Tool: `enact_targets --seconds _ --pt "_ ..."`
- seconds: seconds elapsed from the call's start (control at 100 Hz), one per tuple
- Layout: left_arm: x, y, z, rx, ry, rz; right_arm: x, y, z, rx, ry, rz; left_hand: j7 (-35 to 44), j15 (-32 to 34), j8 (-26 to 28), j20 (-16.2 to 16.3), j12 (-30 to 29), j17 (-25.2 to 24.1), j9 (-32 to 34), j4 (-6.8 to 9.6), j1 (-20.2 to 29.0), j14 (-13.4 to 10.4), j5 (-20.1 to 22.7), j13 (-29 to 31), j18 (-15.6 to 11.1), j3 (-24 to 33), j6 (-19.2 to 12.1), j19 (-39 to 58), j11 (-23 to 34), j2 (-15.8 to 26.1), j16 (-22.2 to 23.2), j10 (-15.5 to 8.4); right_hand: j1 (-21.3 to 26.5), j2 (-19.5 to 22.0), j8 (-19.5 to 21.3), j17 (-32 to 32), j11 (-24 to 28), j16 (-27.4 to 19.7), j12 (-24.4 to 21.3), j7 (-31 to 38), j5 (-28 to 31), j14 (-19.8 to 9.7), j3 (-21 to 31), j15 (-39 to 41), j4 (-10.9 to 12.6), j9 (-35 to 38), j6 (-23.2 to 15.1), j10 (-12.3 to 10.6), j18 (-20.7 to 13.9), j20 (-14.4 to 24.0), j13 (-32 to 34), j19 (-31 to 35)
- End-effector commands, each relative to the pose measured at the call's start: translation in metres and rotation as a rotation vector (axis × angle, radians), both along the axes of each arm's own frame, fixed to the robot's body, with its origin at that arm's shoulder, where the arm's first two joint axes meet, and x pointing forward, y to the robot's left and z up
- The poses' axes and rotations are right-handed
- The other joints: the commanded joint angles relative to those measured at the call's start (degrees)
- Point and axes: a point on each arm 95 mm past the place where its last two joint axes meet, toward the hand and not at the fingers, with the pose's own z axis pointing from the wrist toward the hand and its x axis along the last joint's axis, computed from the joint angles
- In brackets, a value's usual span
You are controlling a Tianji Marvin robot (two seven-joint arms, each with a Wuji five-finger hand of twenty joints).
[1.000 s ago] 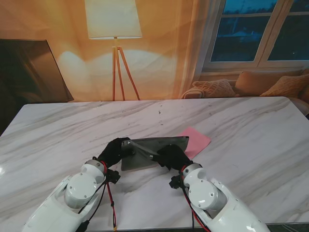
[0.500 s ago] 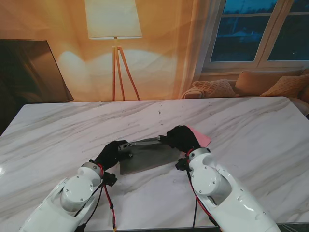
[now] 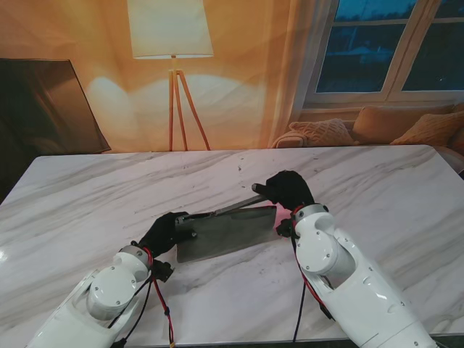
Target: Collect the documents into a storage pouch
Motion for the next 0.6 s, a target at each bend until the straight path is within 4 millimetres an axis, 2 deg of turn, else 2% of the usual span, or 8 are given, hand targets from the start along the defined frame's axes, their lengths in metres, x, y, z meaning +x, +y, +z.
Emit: enact_targets --seconds 0.0,0.22,0.59 --pt "-0.002 0.002 -0.001 0.003 0.002 0.001 0.007 -0.013 0.002 -0.022 0.005 -0.037 15.3 0.2 8.7 1.1 3.2 -0.4 3.1 1.43 4.6 2.8 9.7 1.5 -1.5 4.0 -2.8 2.5 6.0 5.5 0.9 0.1 -1.5 0.9 0.9 0.6 2.9 -0.4 0.9 2.6 1.4 -4.9 -0.8 1.3 1.9 2.2 2.5 3.4 -1.6 -0.7 1.9 7.5" --pt "-0.002 0.006 -0.002 0.013 0.0 0.016 0.015 -0.038 0.0 -0.073 -0.001 -0.104 15.2 0.4 8.8 1.0 3.4 -0.4 3.2 1.39 4.5 2.8 9.6 1.4 -1.4 4.0 -2.7 2.5 6.1 5.4 1.0 0.1 -1.5 1.0 1.0 0.4 2.9 -0.5 1.0 2.6 1.4 -4.9 -0.8 1.4 1.9 2.0 2.5 3.3 -1.7 -0.8 1.9 7.4" --pt "-0.003 0.009 -0.003 0.027 0.002 0.034 0.017 -0.078 -0.009 -0.145 -0.009 -0.204 15.1 0.4 9.0 1.0 3.5 -0.5 3.3 1.3 4.6 2.8 9.6 1.3 -1.4 4.2 -2.6 2.4 6.0 5.2 1.0 0.2 -1.4 1.1 1.1 0.0 2.8 -0.6 1.1 2.6 1.4 -4.9 -0.8 1.3 1.9 1.8 2.5 3.2 -1.9 -0.7 1.9 7.2"
